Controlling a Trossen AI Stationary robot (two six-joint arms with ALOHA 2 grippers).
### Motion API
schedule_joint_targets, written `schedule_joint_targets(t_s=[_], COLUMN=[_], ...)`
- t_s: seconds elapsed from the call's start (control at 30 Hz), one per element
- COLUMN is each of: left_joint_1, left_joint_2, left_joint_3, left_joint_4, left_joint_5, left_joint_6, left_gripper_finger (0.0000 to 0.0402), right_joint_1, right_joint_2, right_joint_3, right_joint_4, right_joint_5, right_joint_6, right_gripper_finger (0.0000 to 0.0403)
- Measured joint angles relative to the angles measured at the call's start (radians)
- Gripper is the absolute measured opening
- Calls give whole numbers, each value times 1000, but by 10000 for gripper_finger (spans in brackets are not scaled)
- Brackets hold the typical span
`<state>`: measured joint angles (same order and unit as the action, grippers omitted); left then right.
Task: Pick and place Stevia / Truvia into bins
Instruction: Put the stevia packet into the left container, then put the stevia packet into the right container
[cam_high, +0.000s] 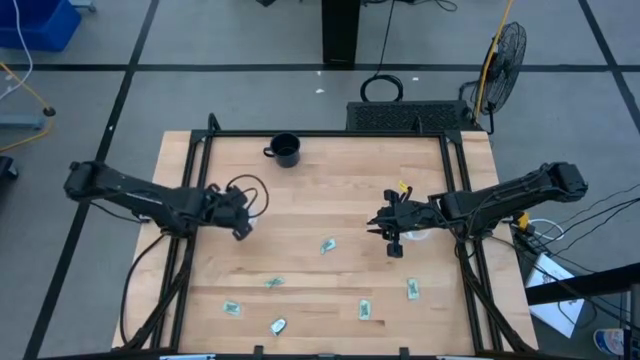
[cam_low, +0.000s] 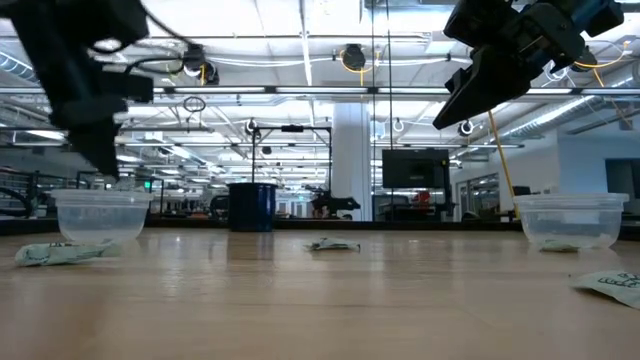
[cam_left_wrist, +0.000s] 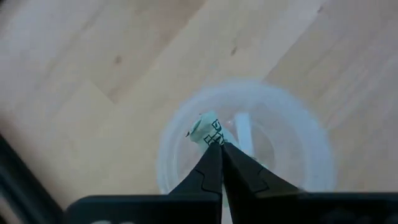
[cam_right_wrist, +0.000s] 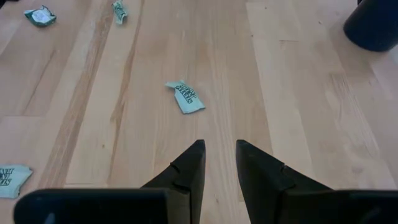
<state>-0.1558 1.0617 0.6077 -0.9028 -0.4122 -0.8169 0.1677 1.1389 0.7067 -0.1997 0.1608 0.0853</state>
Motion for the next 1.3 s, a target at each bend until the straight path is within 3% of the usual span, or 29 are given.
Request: schedule_joint_targets(t_s=[0.2, 0.4, 0.5, 0.67, 0.83, 1.1, 1.3], left_joint_1=[-1, -10, -10, -9, -9, -8, -8], left_joint_2=[24, 23, 23, 23, 23, 23, 23], left_joint_3=[-103, -84, -55, 60, 187, 260, 261], left_joint_4=[93, 93, 88, 16, -66, -5, -3], left_joint_5=[21, 46, 36, 25, -27, -139, -139], left_joint_6=[-77, -21, 16, 95, 152, 264, 263], left_gripper_finger=[41, 89, 113, 130, 131, 131, 131], right_joint_1=[0, -1, -1, 5, 5, 3, -27], right_joint_2=[0, 15, 52, 206, 401, 673, 742], right_joint_3=[0, 0, -1, 0, 0, 0, 0], right_joint_4=[0, 22, 121, 391, 528, 877, 876], right_joint_5=[0, 52, 42, -13, -81, -86, -86], right_joint_6=[0, -71, -110, -148, -160, -193, -129], right_gripper_finger=[84, 86, 99, 144, 181, 187, 186])
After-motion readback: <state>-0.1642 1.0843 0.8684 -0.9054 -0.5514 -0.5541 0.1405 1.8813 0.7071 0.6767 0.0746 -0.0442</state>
